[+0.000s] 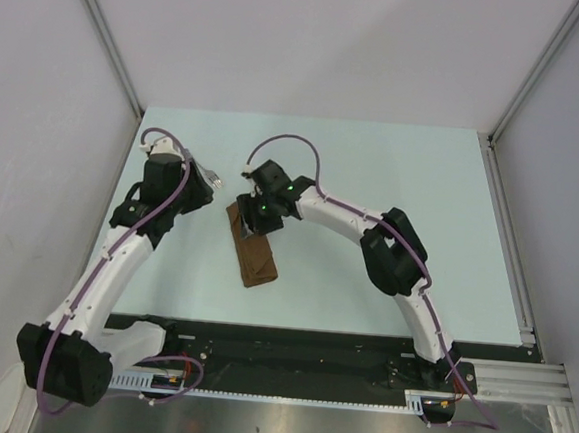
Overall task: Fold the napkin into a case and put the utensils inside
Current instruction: Turn over the smaller rectangle-folded napkin at the center of the board.
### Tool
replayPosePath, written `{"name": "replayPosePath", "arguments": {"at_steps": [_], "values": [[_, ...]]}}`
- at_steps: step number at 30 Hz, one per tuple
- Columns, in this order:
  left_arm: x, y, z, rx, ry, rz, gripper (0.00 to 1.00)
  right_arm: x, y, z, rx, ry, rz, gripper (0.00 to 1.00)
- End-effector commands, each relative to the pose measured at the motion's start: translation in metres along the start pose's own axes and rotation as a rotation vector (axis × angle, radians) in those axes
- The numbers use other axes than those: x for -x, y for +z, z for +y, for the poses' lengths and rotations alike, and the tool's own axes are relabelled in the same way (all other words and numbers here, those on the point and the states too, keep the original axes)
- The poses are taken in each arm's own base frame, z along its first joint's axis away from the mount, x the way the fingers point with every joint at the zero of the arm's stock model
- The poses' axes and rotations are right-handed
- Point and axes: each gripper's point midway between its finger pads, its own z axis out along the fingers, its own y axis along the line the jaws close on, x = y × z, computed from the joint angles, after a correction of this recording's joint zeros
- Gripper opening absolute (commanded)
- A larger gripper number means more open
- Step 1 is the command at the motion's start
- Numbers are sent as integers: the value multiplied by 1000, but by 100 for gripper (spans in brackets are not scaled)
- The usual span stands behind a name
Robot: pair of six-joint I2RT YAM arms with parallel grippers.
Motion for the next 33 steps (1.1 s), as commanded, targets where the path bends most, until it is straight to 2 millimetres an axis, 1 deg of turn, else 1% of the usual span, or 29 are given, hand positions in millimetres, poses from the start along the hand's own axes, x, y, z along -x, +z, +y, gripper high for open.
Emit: {"name": "replayPosePath", "arguments": {"at_steps": [1, 2, 3, 4, 5, 6, 7, 8, 9, 11, 12, 13, 15, 16, 18, 19, 20, 21, 22, 25, 29, 30, 32, 33], "values": [[6, -18, 11, 42, -69, -52, 52, -19, -26, 7, -214, -161, 20, 60], [8, -21, 10, 35, -69, -58, 53, -22, -21, 9, -233, -171, 27, 60], [9, -22, 9, 28, -67, -60, 53, -22, -19, 4, -282, -176, 17, 61], [10, -24, 7, 18, -63, -62, 53, -30, -17, 8, -301, -191, 34, 61], [10, -25, 6, 10, -62, -60, 53, -28, -16, 10, -315, -198, 26, 61], [9, -26, 2, -9, -61, -54, 53, -31, -10, 5, -355, -200, 25, 61], [8, -27, 1, -21, -61, -52, 52, -35, -9, 4, -373, -206, 35, 61], [6, -27, 0, -28, -59, -46, 52, -35, -8, 10, -377, -216, 30, 61], [6, -28, -2, -40, -59, -45, 53, -37, -3, 7, -407, -225, 29, 61], [4, -27, -2, -44, -59, -43, 52, -40, -1, 8, -429, -238, 29, 61], [3, -27, -2, -47, -58, -41, 52, -35, 0, 8, -443, -241, 16, 61], [2, -27, -2, -48, -57, -41, 52, -40, 5, 2, -463, -242, 34, 61], [2, -27, -3, -53, -57, -40, 52, -38, 7, 2, -484, -260, 26, 61], [2, -27, -3, -57, -58, -40, 52, -42, 13, -2, -499, -267, 42, 61], [2, -27, -4, -59, -57, -37, 52, -42, 16, 2, -497, -286, 43, 61], [2, -27, -4, -62, -58, -37, 52, -38, 17, 6, -490, -288, 33, 61], [2, -28, -5, -62, -56, -37, 52, -41, 21, 6, -492, -297, 40, 61], [2, -28, -5, -63, -56, -36, 52, -43, 23, 11, -489, -307, 41, 61], [2, -28, -5, -67, -57, -36, 52, -41, 23, 15, -484, -307, 34, 61], [0, -27, -7, -73, -59, -31, 52, -48, 28, 21, -473, -311, 44, 60], [-2, -27, -7, -79, -60, -23, 52, -59, 34, 24, -449, -286, 69, 59], [-2, -27, -7, -79, -63, -26, 52, -57, 33, 28, -437, -282, 60, 59], [-2, -27, -7, -81, -63, -27, 53, -64, 34, 30, -419, -274, 74, 59], [-2, -27, -7, -83, -63, -27, 52, -61, 32, 37, -395, -266, 60, 60]]}}
